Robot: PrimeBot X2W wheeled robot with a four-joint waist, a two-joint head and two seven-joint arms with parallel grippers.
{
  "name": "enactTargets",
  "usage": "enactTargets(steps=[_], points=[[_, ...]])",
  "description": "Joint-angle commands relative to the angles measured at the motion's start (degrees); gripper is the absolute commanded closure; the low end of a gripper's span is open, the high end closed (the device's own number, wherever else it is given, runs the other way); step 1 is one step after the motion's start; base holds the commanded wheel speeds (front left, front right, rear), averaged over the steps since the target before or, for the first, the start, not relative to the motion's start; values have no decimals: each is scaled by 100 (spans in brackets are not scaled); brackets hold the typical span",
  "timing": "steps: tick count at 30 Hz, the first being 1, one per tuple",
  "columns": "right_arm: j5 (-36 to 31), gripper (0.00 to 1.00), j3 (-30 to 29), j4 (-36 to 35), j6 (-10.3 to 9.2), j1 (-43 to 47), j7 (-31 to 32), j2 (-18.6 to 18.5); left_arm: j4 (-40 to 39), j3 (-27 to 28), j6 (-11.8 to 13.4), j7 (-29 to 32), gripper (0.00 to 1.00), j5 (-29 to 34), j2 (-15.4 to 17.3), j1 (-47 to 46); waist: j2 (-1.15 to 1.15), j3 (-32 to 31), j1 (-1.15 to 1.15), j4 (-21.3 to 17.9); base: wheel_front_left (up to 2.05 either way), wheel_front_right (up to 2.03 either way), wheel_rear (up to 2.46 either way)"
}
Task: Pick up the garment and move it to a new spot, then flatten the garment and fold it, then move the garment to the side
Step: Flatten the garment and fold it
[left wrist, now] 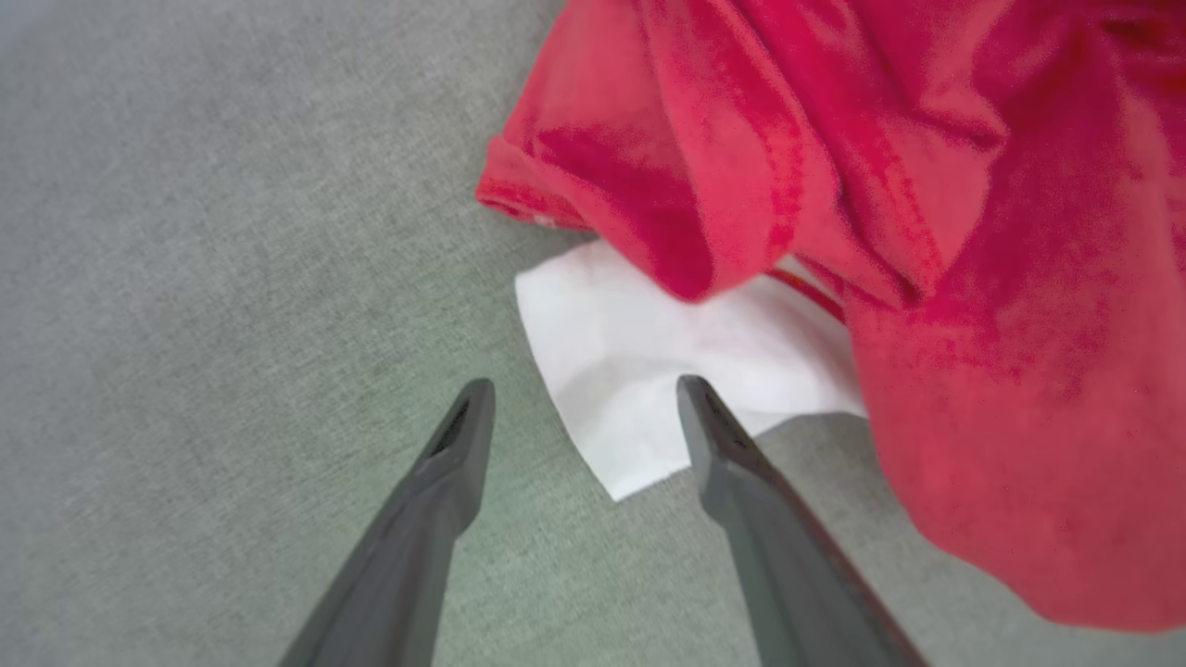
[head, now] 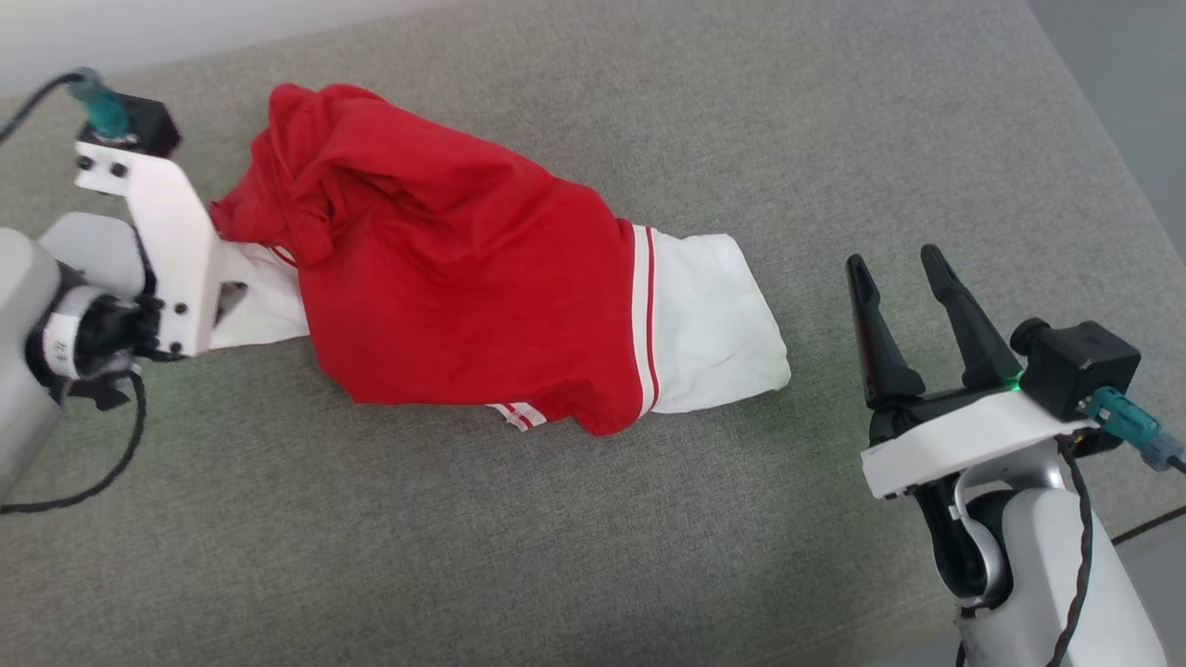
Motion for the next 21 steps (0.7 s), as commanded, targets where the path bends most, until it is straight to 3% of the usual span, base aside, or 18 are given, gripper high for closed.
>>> enactTargets(steps=[1,8,13,14,15,21], points=[[37,0,30,-39,-1,-98,-20,3,212,108,-27,-130,0,-123,-57,-80,0,130,0,-34,0,0,0],[50,0,107,-72,0,-218,-12,3,835,214,-129,-264,0,-305,-184,24,0,370,0,-78,0,0,0],[38,0,137,-100,0,-270,-2,3,1316,274,-192,-121,0,-670,-459,275,0,492,0,-56,0,0,0],[32,0,144,-106,0,-294,8,4,1379,284,-214,-47,56,-748,-544,319,0,501,0,-44,0,0,0],[16,0,137,-111,0,-313,20,4,1426,274,-236,14,100,-791,-589,330,0,509,0,-24,0,0,0],[-94,0,34,-147,0,-321,102,0,1451,268,-365,297,100,-888,-667,209,0,409,0,211,0,0,0]])
